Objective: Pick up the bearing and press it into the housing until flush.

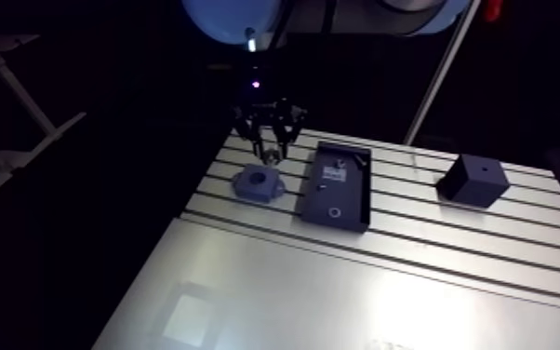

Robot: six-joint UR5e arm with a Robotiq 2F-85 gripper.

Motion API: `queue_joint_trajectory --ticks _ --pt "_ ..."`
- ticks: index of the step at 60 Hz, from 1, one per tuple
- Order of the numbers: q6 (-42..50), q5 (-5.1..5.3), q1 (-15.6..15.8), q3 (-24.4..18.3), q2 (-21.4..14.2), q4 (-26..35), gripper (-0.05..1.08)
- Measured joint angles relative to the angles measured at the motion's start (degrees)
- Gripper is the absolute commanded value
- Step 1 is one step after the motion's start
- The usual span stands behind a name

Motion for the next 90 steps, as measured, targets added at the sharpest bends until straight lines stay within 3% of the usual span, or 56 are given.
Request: queue_joint_trajectory --ticks 45,90 --pt "-0.1 0.04 2.2 -1.8 4.4 -1.9 0.64" --pt "-0.3 0.18 2.6 -1.9 6.2 -2.4 0.64"
